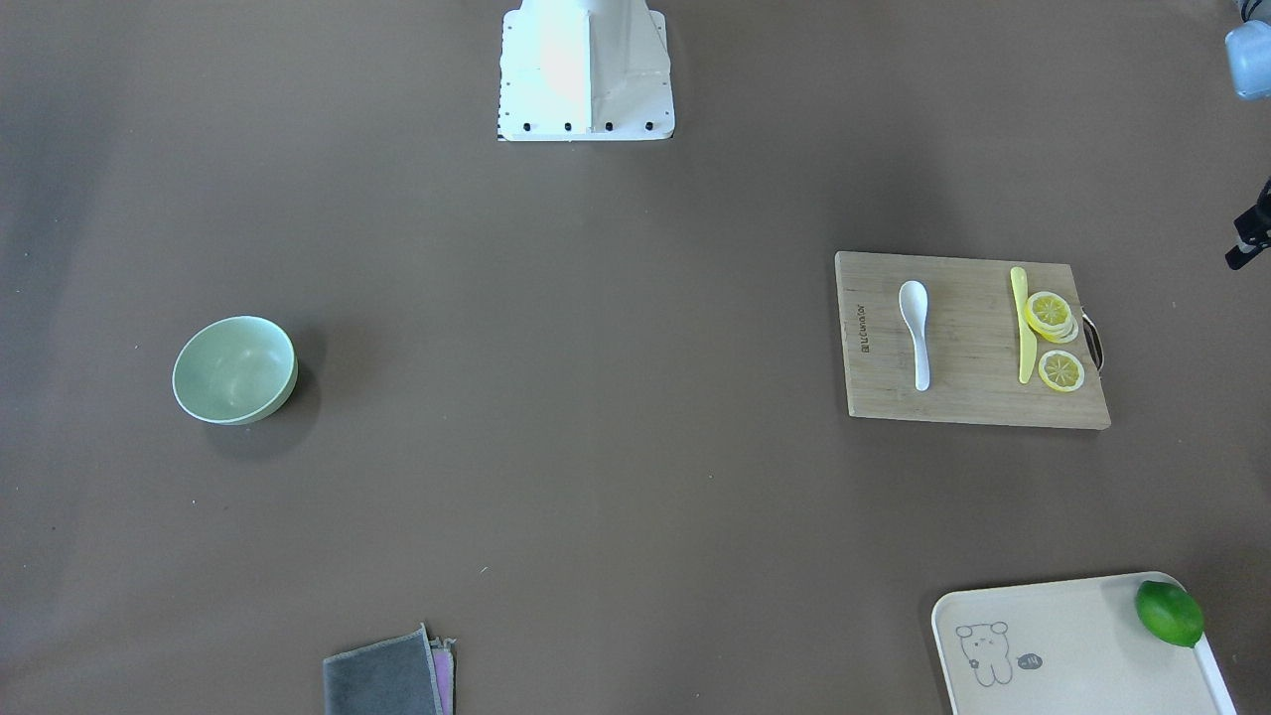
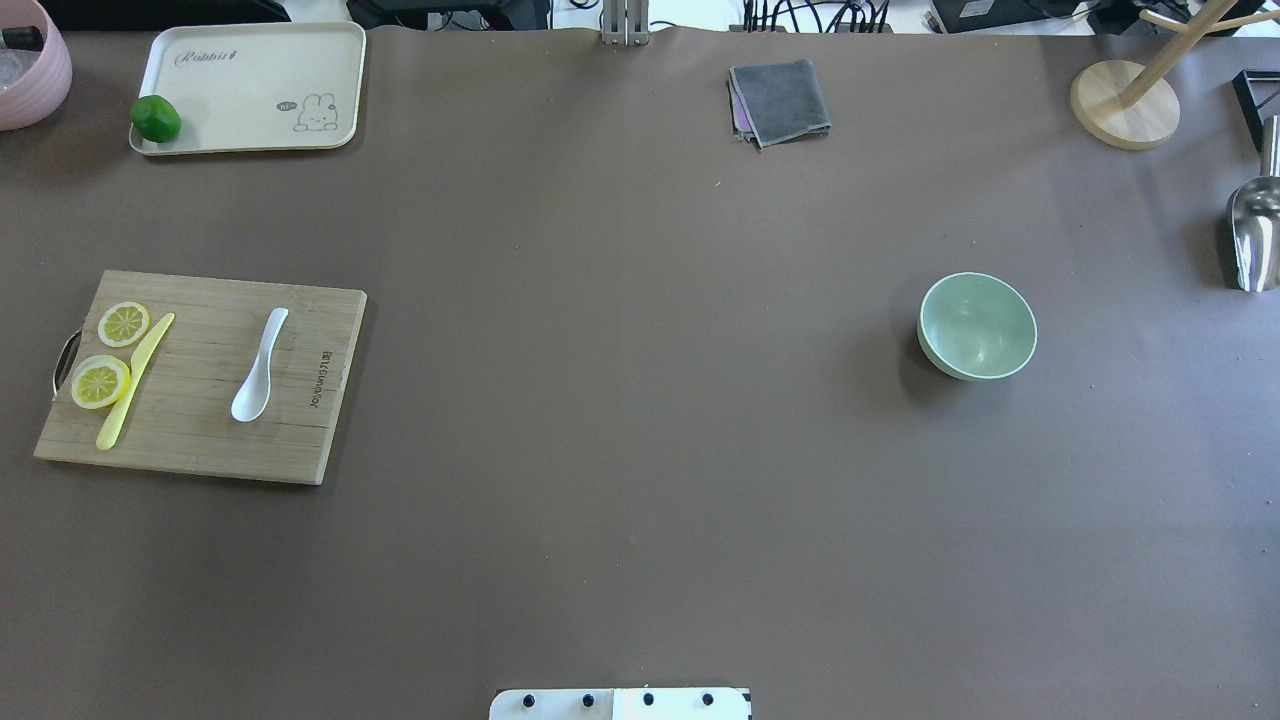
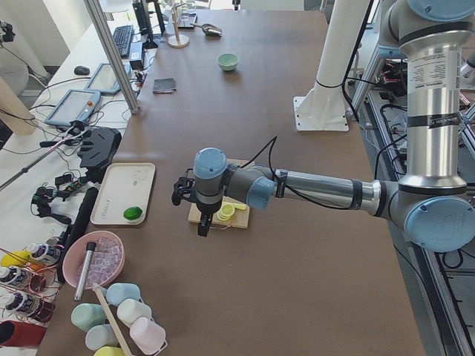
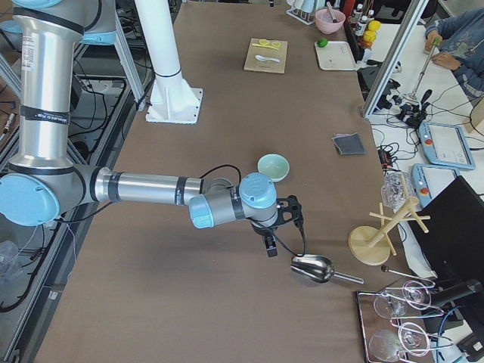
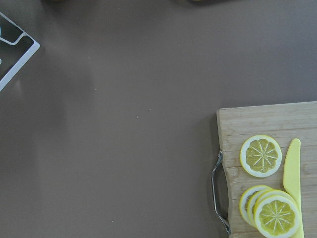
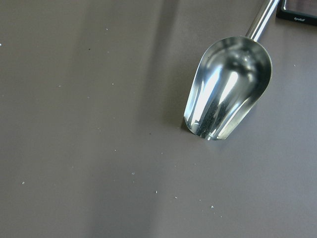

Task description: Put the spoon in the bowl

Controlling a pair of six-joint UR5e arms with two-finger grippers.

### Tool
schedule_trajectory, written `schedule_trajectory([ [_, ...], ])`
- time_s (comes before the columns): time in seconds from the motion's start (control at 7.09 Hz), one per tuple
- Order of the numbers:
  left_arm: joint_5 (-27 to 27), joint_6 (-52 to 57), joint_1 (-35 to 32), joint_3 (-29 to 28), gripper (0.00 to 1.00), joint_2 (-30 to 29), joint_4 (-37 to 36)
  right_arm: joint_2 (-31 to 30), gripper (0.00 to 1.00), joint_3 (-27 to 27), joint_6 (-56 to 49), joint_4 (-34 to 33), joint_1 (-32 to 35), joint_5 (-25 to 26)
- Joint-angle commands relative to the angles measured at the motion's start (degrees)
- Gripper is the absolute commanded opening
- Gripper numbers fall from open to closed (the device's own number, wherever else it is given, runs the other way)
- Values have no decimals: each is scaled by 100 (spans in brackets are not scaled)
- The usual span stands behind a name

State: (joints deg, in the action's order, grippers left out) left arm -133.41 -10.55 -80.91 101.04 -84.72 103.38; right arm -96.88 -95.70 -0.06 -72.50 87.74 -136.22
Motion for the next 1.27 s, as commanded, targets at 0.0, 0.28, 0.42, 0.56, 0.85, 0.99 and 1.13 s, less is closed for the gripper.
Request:
schedule_trajectory([
  [0.0, -411, 9, -4, 56, 99, 25, -10, 117, 100, -18, -11, -176, 15, 25],
  [0.28, -476, 9, -4, 21, 99, 43, -11, 82, 100, -27, -11, -168, 15, 25],
  [0.42, -415, -17, -4, -14, 99, 26, -2, 65, 100, -27, -11, -124, 15, 25],
  [0.56, -414, -26, -13, 21, 99, 52, 16, 12, 100, -19, -11, -89, 15, 25],
  [0.85, -440, -43, -13, 39, 99, 8, -2, -111, 100, -44, 6, 43, 24, -1],
  [0.99, -458, -52, -13, 47, 99, -62, -37, -155, 100, -45, 32, 174, 24, 16],
  [1.13, -449, -104, -13, 48, 99, 7, 33, -234, 100, -54, 59, 219, 24, -10],
])
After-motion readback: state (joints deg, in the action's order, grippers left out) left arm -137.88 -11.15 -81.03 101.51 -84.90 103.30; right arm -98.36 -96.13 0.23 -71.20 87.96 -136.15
